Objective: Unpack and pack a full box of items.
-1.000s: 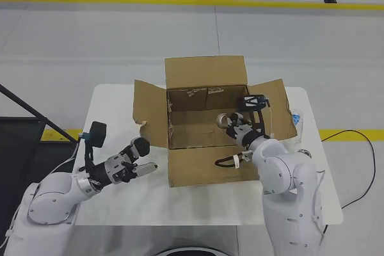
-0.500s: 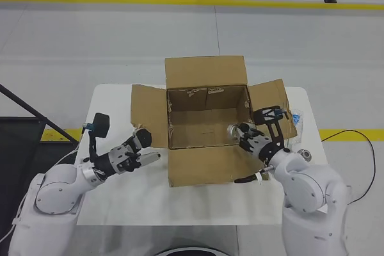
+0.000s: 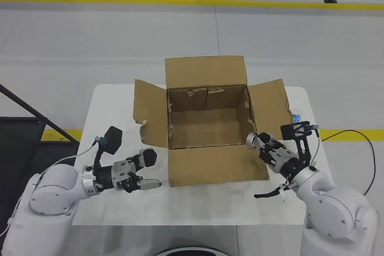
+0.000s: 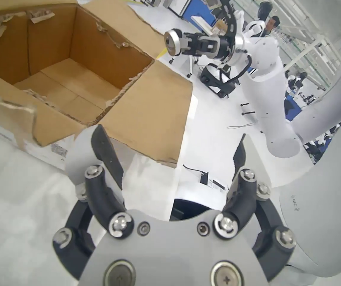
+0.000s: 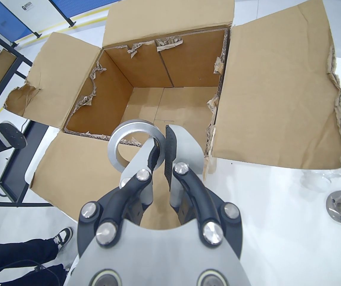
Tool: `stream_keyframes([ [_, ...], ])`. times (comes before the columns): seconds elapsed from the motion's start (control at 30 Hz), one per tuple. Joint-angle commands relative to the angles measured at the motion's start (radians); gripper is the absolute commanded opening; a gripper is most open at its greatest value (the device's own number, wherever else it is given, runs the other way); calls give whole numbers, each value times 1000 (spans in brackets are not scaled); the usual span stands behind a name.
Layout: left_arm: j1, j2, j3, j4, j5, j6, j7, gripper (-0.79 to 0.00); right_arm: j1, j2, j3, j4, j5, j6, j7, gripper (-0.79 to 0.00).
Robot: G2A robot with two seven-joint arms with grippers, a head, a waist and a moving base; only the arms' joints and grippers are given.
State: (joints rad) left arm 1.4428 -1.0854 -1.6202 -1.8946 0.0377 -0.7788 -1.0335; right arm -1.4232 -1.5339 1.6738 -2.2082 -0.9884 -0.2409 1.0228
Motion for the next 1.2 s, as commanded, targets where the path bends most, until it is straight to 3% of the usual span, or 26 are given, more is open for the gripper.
stream_keyframes([
  [0.0,-20,0,25,24,-3,2,22,0,-4,4,1,-1,4,0,-5,-785],
  [0.4,-122,20,88,117,-46,5,-13,0,-9,29,-6,3,17,16,-23,-785],
  [0.87,-199,63,94,171,-71,29,-37,0,-33,57,-6,2,38,24,-43,-785],
  [1.17,-123,105,102,65,-62,18,-26,0,-55,72,-17,-5,45,35,-66,-785],
])
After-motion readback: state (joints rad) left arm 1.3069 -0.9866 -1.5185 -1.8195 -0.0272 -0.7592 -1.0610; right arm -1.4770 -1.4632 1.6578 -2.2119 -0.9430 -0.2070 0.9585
